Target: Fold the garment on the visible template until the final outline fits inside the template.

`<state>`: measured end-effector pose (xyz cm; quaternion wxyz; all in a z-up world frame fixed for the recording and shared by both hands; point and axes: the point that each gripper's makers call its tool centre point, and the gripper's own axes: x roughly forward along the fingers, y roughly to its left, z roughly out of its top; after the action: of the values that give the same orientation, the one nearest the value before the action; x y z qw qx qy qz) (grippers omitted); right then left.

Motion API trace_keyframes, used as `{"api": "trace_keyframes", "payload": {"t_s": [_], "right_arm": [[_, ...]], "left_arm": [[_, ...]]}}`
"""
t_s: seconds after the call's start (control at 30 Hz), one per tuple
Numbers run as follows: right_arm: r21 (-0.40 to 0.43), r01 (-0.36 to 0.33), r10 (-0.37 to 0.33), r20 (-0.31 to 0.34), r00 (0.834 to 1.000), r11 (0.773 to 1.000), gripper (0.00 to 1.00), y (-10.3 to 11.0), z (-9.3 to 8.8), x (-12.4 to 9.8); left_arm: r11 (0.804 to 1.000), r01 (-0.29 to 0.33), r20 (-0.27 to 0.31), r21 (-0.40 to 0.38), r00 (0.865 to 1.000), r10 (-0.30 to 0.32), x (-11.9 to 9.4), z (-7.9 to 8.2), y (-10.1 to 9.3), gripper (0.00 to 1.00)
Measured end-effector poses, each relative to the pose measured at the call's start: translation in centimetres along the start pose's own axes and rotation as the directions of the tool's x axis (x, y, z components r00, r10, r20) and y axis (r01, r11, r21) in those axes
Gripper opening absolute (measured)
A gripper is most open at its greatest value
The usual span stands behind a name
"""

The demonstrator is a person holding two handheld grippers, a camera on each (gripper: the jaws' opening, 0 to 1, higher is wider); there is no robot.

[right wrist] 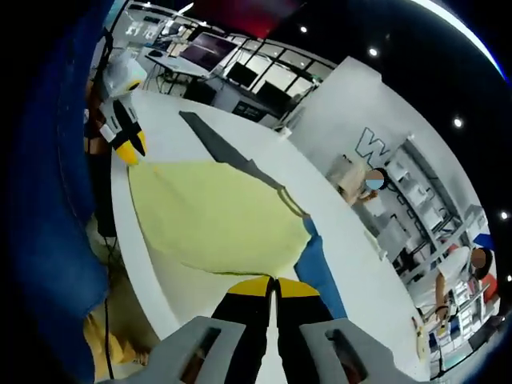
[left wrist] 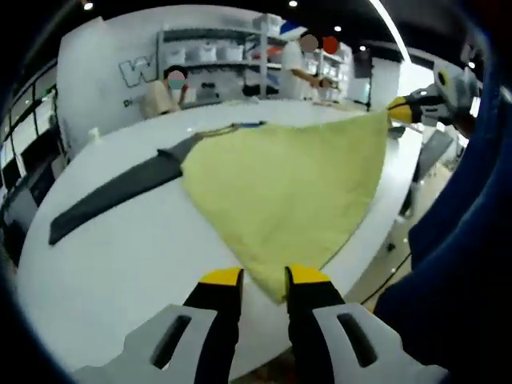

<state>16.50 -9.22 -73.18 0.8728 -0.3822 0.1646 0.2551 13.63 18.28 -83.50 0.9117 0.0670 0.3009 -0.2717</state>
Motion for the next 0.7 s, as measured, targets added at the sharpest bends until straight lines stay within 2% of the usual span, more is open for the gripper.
{"api": "trace_keyframes", "payload": {"t_s": [0.17, 0.23, 0.37, 0.5, 0.7], "right_arm": [[0.001, 0.001, -0.001, 0.002, 1.000, 1.000, 0.00, 0.0, 0.1, 0.0], [0.003, 0.003, -0.003, 0.000, 1.000, 1.000, 0.00, -0.1, 0.0, 0.0], [0.009, 0.004, -0.004, -0.001, 1.000, 1.000, 0.00, -0.1, -0.1, 0.0], [0.010, 0.003, -0.003, -0.003, 1.000, 1.000, 0.00, -0.1, -0.2, 0.0], [0.009, 0.001, -0.001, -0.005, 1.000, 1.000, 0.00, -0.1, -0.3, 0.0]], "left_arm": [[0.998, -0.009, -0.033, -0.069, 0.999, 0.007, 0.3, -0.9, -0.5, 0.30], [0.994, -0.021, -0.052, -0.111, 0.999, 0.015, 0.3, -1.5, -0.7, 0.28], [0.990, -0.038, -0.049, -0.133, 0.998, 0.032, 0.5, -1.4, -0.8, 0.23], [0.989, -0.060, -0.056, -0.133, 0.997, 0.053, 0.8, -1.6, -0.5, 0.10], [0.994, -0.074, -0.064, -0.075, 0.996, 0.069, 0.8, -1.7, -0.1, 0.05]]}}
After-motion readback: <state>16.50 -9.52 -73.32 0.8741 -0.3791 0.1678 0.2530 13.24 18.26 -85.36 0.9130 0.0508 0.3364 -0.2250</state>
